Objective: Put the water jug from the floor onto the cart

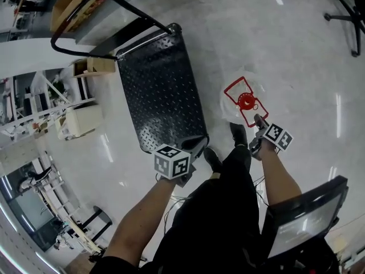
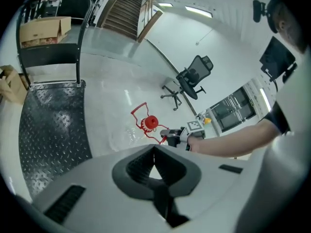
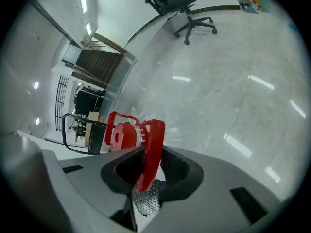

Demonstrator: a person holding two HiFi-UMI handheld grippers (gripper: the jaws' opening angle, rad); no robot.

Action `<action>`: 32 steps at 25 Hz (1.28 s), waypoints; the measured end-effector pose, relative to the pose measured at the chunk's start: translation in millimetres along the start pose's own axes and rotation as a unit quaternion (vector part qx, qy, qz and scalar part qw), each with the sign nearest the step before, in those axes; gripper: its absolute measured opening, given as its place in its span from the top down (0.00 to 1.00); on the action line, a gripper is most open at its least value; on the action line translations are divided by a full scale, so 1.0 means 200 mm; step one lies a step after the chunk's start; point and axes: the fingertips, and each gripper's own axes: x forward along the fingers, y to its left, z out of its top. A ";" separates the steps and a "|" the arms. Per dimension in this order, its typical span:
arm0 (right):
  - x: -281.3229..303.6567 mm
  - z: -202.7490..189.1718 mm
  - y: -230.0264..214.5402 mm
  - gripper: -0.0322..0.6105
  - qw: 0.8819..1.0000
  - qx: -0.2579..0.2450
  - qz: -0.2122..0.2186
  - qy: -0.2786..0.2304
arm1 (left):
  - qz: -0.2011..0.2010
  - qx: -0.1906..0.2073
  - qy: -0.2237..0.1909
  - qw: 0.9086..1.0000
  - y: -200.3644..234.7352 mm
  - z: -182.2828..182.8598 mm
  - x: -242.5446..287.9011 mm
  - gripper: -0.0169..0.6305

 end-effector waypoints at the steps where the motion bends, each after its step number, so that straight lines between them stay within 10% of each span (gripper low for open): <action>1: 0.00 0.01 0.01 0.81 1.000 0.007 0.002 -0.001 | 0.000 -0.001 -0.001 1.000 -0.01 -0.01 -0.01 0.97; 9: -0.15 0.10 0.15 0.83 0.999 0.044 0.025 0.009 | 0.017 -0.016 -0.037 0.999 -0.12 0.06 -0.20 0.97; 20: -0.24 0.05 0.86 0.83 0.984 -0.103 0.098 0.103 | 0.070 -0.057 -0.177 0.980 -0.05 0.17 -0.68 0.97; 32: -0.36 -0.51 1.74 0.83 0.933 -0.231 0.196 0.193 | 0.168 -0.099 -0.321 0.927 0.25 -0.16 -1.34 0.97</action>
